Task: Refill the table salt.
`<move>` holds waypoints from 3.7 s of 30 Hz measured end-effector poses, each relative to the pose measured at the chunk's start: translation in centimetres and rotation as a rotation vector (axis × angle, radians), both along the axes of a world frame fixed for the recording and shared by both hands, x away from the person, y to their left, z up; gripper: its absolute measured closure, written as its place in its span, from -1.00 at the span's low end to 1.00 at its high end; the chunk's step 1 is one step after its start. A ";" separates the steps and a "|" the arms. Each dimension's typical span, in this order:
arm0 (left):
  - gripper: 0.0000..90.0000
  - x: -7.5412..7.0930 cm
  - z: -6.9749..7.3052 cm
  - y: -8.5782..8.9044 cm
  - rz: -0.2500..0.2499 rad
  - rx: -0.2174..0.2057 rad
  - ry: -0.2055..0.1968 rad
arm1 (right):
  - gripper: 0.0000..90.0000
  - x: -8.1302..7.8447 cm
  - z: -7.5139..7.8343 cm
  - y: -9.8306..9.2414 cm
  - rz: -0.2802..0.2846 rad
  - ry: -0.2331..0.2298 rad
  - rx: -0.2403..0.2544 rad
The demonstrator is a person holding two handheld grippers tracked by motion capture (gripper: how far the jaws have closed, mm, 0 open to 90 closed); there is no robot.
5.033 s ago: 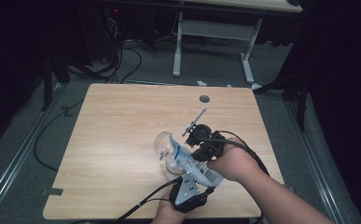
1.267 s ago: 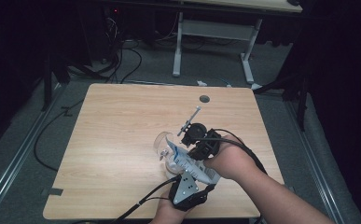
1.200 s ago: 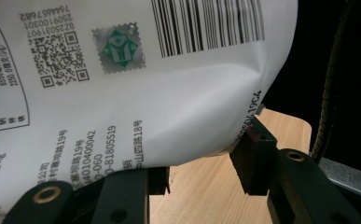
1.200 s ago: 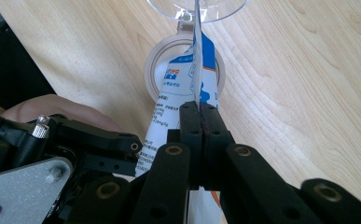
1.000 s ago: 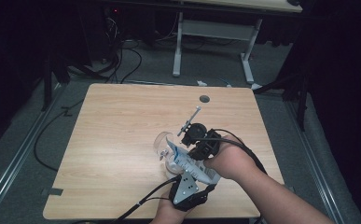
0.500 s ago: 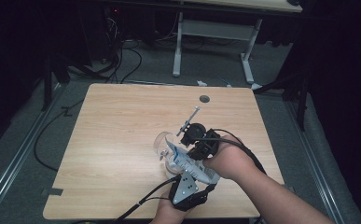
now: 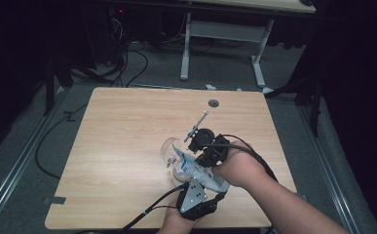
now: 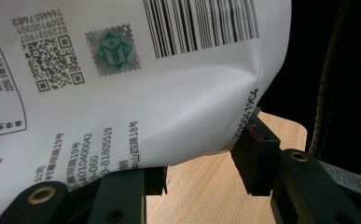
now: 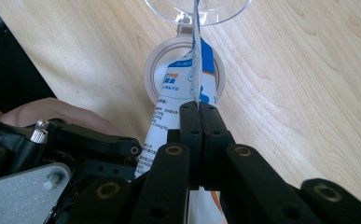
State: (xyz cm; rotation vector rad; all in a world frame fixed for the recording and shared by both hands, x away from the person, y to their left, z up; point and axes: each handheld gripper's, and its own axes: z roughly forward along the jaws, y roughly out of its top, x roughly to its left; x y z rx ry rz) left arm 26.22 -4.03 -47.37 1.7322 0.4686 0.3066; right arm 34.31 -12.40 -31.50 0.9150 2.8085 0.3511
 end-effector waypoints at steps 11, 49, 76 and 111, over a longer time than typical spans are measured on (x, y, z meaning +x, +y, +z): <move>0.32 0.0 0.0 0.1 0.001 0.004 -0.005 | 1.00 0.0 -0.1 0.1 0.005 0.001 0.003; 0.27 -0.1 0.0 -0.1 -0.009 -0.006 -0.008 | 1.00 0.1 -0.2 0.1 0.004 -0.007 0.000; 0.27 -0.1 0.1 0.0 -0.008 -0.015 -0.014 | 1.00 0.1 0.2 0.3 0.010 -0.017 -0.003; 0.25 -0.2 0.3 0.0 -0.001 -0.028 -0.023 | 1.00 0.2 0.2 0.6 0.012 -0.019 0.000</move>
